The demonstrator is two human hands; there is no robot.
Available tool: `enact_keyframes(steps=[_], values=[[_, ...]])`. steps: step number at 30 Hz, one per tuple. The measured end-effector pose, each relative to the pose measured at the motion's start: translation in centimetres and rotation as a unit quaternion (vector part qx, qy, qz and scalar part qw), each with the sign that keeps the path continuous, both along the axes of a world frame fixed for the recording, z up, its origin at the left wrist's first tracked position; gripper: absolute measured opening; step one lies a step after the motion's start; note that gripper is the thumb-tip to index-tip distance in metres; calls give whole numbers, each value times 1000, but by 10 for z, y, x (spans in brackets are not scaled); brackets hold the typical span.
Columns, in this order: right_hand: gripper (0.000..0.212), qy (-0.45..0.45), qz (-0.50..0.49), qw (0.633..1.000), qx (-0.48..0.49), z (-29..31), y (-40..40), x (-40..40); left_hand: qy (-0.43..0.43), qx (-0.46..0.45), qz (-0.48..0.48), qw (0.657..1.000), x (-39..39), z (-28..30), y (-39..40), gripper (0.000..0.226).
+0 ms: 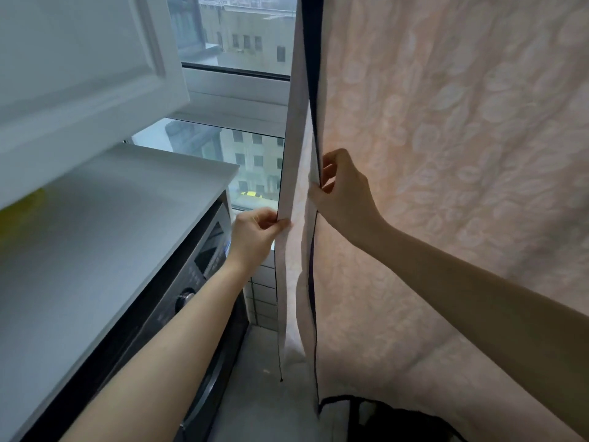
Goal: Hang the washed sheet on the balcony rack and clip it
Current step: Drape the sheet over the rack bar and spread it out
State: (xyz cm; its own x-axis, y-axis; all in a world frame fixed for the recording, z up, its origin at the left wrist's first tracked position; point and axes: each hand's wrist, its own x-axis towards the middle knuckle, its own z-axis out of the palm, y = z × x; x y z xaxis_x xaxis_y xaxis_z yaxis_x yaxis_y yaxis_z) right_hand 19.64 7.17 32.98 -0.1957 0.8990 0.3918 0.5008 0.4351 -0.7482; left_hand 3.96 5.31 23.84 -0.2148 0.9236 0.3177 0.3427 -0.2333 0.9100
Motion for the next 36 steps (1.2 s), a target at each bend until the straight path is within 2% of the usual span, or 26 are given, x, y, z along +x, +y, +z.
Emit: enact_keyframes(steps=[3, 7, 11, 16, 20, 23, 28, 36], values=[[9, -40, -22, 999, 20, -11, 1, -9, -9, -1, -13, 1000, -9, -7, 3, 8], [19, -55, -36, 996, 62, -12, 0, -23, 22, -7, -39, 999, -23, -14, 3, 7], [17, -56, -36, 993, 95, -7, 2, -37, 62, -30, -50, 996, -35, -25, 14, 5], [15, -67, -70, 987, 132, 7, 7, -42, 147, -73, -51, 985, -39, -38, 25, 16], [19, -100, -87, 984, 117, 10, 9, -37, 75, -94, -67, 990, -34, -28, 29, 6], [20, -120, -90, 984, 92, 7, 7, -32, 37, -89, -113, 989, -30, -12, 35, 8], [15, -116, -102, 981, 117, 36, -1, -24, -133, -7, -143, 981, -21, 57, 43, 12], [21, -156, -124, 952, 231, 108, -5, -12, -118, 147, -177, 966, -15, 187, 55, 16]])
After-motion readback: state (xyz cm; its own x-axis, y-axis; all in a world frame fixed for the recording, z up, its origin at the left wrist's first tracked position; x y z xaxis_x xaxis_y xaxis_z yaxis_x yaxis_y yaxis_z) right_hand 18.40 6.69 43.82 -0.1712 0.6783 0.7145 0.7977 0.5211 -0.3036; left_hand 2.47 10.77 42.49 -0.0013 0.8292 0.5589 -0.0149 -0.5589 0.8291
